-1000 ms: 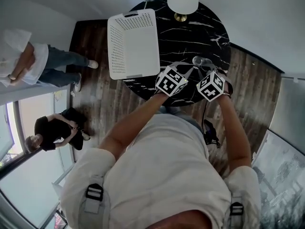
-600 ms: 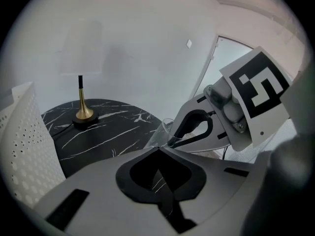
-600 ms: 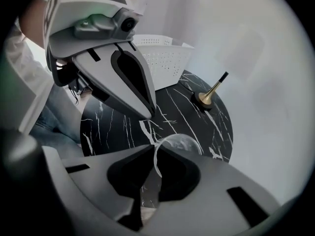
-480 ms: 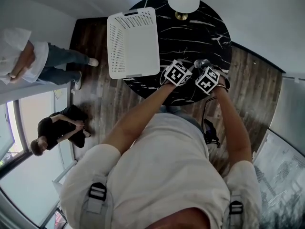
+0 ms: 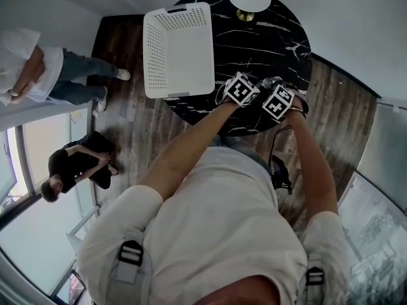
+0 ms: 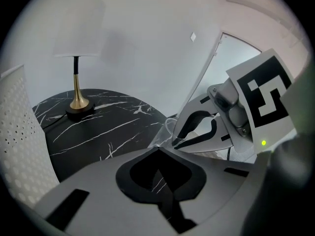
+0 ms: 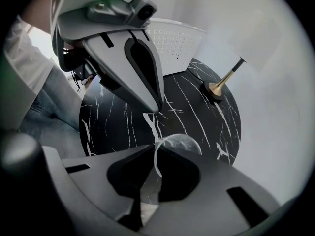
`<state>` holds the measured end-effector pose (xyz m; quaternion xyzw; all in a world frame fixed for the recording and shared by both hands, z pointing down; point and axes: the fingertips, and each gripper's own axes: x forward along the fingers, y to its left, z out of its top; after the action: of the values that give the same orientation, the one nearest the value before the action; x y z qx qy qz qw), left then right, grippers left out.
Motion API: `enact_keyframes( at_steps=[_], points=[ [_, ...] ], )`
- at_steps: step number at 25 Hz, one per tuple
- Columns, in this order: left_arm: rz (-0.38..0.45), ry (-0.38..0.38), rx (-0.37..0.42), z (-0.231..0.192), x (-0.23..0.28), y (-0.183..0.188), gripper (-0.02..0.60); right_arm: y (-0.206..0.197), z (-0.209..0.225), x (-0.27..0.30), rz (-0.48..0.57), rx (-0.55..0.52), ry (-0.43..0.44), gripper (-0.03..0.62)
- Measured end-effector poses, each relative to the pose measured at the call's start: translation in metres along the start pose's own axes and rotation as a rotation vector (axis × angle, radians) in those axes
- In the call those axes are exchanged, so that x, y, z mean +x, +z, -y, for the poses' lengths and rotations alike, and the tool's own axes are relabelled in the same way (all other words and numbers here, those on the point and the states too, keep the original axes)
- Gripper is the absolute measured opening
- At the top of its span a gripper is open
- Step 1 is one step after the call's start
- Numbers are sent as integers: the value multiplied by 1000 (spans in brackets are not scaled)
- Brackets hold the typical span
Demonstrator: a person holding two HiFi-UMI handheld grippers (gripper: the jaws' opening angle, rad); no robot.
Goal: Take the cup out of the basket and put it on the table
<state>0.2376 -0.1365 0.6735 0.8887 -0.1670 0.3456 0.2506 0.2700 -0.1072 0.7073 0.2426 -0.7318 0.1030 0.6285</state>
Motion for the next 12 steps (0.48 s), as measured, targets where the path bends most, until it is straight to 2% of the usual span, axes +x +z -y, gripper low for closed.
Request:
enact_keyframes(
  at_steps=[12],
  points=[
    [-2,-10,10,5,3,-3,5,-4,-11,9,-23,-24,15,28]
  ],
)
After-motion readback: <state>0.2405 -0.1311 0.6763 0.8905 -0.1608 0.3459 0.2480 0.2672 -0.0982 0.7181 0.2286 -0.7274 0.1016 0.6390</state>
